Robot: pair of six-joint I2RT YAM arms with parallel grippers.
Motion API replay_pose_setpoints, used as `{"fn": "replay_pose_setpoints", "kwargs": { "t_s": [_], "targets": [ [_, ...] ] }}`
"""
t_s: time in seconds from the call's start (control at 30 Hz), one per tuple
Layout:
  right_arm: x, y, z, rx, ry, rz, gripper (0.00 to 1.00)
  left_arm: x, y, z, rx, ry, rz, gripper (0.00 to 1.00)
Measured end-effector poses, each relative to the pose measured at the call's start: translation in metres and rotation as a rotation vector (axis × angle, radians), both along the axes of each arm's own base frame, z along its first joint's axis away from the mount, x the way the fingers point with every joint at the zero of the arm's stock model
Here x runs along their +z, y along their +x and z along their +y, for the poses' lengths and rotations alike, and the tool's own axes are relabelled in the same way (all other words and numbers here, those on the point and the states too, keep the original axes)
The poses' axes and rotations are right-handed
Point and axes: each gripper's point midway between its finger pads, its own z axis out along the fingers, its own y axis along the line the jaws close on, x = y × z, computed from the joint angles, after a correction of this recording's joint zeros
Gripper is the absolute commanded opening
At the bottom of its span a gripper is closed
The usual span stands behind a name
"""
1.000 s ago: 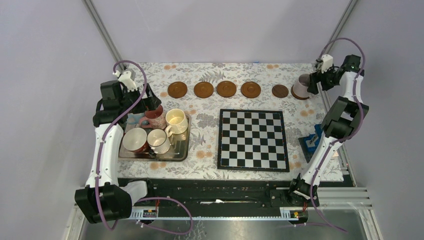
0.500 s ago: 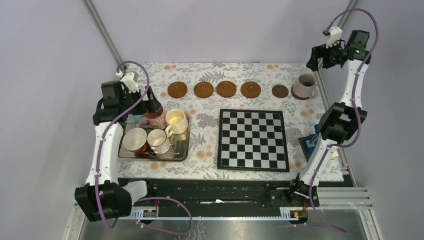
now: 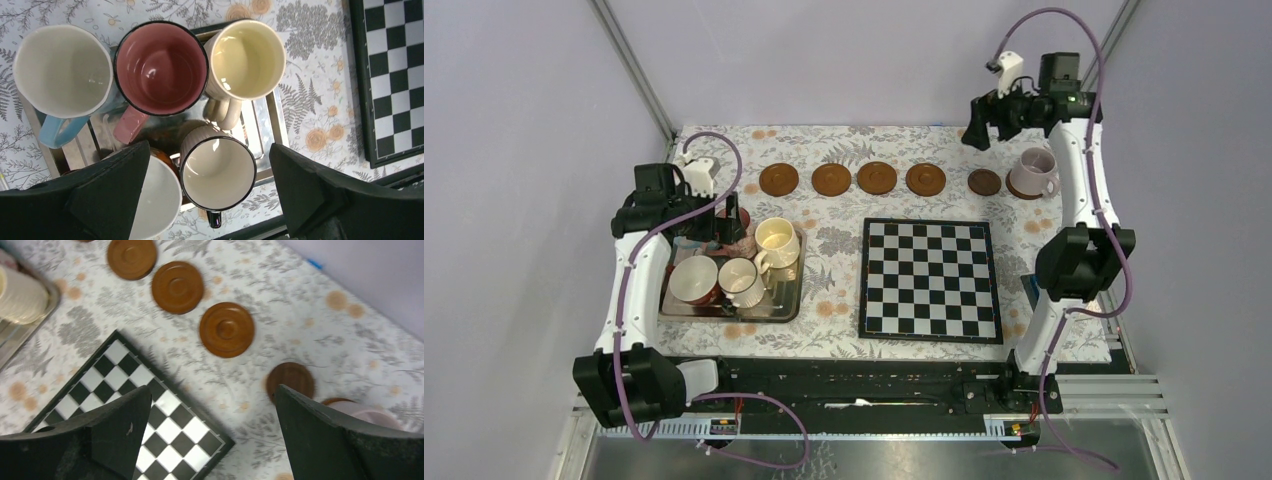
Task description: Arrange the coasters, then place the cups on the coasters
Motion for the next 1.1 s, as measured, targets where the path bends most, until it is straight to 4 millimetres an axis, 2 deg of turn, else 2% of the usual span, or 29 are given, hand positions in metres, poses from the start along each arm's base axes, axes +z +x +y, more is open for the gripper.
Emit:
{"fn": "replay_pose_setpoints", "kwargs": {
  "t_s": [0.1,0.2,0.27,0.37,0.57,0.7,0.9,1.1],
  "targets": [
    [-0.014,-0.020,0.030,0.043,0.020,0.067,1.00,-0.007,-0.006,0.000,-0.041,0.020,0.027,0.93],
    [-0.038,-0.044,0.063,0.083,0.044,0.149,1.00,-0.010,-0.009,-0.003,-0.083,0.020,0.037,0.86],
    [-0.057,-0.065,0.085,0.109,0.059,0.218,1.00,-0.014,-0.008,-0.007,-0.111,0.021,0.048,0.85],
    [-0.071,-0.081,0.104,0.128,0.085,0.275,1.00,-0.022,-0.008,-0.018,-0.157,0.026,0.077,0.85],
    [-0.082,-0.093,0.106,0.089,0.123,0.315,1.00,-0.036,-0.011,-0.047,-0.246,0.094,0.097,0.85],
    [-0.089,-0.102,0.106,0.068,0.139,0.337,1.00,-0.052,-0.013,-0.057,-0.257,0.143,0.119,0.85],
    [-0.096,-0.111,0.105,0.056,0.147,0.360,1.00,-0.082,-0.012,-0.059,-0.239,0.208,0.182,0.85],
    [-0.099,-0.115,0.104,0.055,0.146,0.366,1.00,-0.101,-0.011,-0.062,-0.234,0.243,0.206,0.84]
  ]
}}
